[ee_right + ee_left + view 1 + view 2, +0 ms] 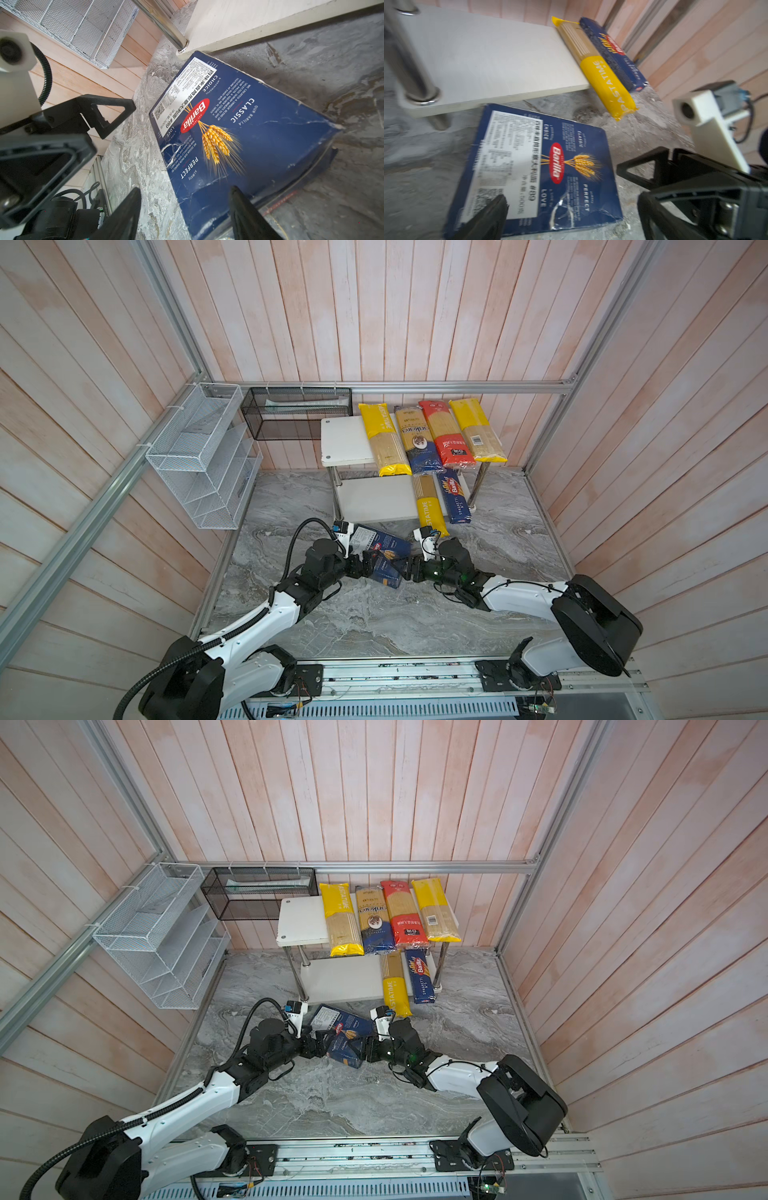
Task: Place and organize the pasta boxes and bags onto the shelf
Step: 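Grip the dark blue box from both sides with the left and right grippers, then lift the dark blue box with both grippers toward the shelf's lower tier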
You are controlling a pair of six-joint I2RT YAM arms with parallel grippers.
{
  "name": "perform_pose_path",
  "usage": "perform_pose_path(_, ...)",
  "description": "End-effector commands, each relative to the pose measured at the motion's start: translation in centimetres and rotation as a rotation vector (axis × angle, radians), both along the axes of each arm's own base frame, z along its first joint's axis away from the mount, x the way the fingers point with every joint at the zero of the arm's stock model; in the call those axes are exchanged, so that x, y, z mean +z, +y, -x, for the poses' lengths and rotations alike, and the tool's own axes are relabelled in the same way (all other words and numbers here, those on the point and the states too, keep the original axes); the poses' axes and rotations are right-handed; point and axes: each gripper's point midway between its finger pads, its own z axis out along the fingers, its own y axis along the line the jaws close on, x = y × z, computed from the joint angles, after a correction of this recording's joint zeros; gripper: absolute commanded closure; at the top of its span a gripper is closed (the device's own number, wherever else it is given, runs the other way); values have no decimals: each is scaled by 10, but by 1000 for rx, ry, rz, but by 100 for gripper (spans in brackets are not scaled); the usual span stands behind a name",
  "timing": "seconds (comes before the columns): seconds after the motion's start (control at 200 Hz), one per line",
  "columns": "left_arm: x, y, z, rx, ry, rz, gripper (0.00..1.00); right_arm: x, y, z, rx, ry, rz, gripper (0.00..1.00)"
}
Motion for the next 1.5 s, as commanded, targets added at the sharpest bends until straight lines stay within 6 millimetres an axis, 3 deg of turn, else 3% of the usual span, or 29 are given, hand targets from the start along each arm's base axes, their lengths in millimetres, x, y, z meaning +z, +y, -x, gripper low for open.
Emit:
perform_pose_path(0.0,-16,40,-16,170,39,-139,1,-6,-1,1,8,-2,7,34)
perform_pose_path(0.15,-28,50,-30,204,47,-126,0,-16,-2,3,18,18,33,34)
perform_pose_path(0.325,-40,29,-40,96,24,-106,1,-25,-8,6,1,40,52,34)
perform_pose_path(0.555,-51,10,-40,-5,34,-67,0,-31,-12,5,-21,51,73,33)
perform_pose_path(0.835,-35,-5,-27,-99,2,0,0,-26,1,-1,6,52,52,33)
perform_pose_path(1.06,-44,-13,-16,-149,37,7,0,-25,7,-2,25,57,34,33)
perform_pose_path(1.22,-42,-29,-7,-222,42,41,0,-13,15,-5,42,33,13,33)
perform_pose_path(1.495,-7,-65,10,-337,-6,100,0,16,26,-11,62,-30,-24,33)
